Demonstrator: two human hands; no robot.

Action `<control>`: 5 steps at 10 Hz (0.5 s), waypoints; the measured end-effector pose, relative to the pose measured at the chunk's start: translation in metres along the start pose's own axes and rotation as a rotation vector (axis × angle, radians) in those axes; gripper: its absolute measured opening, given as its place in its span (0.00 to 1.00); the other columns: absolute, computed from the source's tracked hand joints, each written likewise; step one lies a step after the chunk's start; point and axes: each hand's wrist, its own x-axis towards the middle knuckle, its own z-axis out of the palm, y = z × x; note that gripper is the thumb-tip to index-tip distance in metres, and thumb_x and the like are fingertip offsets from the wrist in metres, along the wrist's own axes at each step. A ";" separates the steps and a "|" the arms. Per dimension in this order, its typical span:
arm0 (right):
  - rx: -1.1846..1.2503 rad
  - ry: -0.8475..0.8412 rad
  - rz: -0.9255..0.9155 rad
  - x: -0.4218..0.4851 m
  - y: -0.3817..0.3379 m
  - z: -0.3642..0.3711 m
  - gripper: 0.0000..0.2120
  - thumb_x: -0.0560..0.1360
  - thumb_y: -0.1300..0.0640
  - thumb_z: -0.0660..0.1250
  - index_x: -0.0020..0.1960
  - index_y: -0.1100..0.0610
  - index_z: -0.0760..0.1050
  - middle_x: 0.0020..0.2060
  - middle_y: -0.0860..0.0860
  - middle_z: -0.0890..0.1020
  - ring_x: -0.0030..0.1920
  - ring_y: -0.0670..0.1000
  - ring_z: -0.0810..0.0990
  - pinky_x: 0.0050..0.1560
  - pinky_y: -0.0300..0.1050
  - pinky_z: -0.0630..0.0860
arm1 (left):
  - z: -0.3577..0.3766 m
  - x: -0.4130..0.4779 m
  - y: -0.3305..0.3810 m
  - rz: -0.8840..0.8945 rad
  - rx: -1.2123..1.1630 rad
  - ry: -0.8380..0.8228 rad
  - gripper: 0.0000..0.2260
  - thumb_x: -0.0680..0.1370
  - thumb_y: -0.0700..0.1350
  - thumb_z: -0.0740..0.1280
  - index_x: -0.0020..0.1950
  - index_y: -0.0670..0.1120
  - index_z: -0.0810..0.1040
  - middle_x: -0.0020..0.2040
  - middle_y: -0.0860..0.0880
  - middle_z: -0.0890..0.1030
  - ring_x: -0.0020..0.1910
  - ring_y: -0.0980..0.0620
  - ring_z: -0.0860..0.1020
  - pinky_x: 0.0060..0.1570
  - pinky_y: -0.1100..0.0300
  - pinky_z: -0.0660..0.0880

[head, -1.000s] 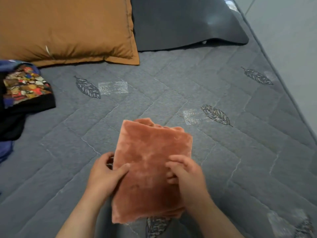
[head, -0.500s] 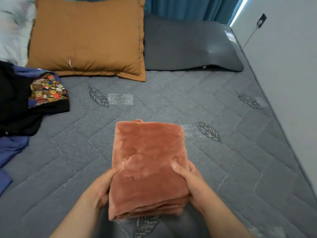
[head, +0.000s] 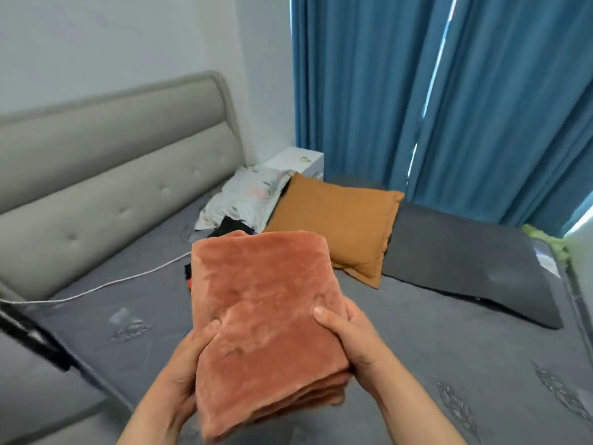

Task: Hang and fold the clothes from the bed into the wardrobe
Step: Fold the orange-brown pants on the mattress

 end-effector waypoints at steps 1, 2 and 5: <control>-0.072 -0.085 -0.080 -0.008 -0.038 0.063 0.32 0.60 0.43 0.75 0.61 0.53 0.78 0.53 0.51 0.85 0.53 0.52 0.84 0.58 0.55 0.79 | -0.038 -0.051 0.046 0.121 -0.014 0.129 0.23 0.71 0.47 0.71 0.64 0.40 0.77 0.57 0.34 0.80 0.57 0.36 0.79 0.61 0.39 0.73; -0.118 -0.154 -0.171 -0.016 -0.066 0.134 0.34 0.57 0.39 0.76 0.61 0.47 0.76 0.55 0.46 0.83 0.53 0.47 0.83 0.57 0.52 0.79 | -0.084 -0.105 0.085 0.230 -0.017 0.281 0.30 0.63 0.54 0.79 0.61 0.42 0.79 0.56 0.36 0.81 0.57 0.37 0.80 0.62 0.39 0.72; -0.192 -0.551 -0.468 -0.055 -0.142 0.334 0.38 0.53 0.38 0.76 0.62 0.42 0.73 0.51 0.35 0.83 0.52 0.35 0.80 0.48 0.30 0.75 | -0.170 -0.264 0.192 0.715 0.174 0.638 0.66 0.37 0.68 0.78 0.71 0.45 0.66 0.62 0.47 0.75 0.62 0.48 0.71 0.61 0.57 0.65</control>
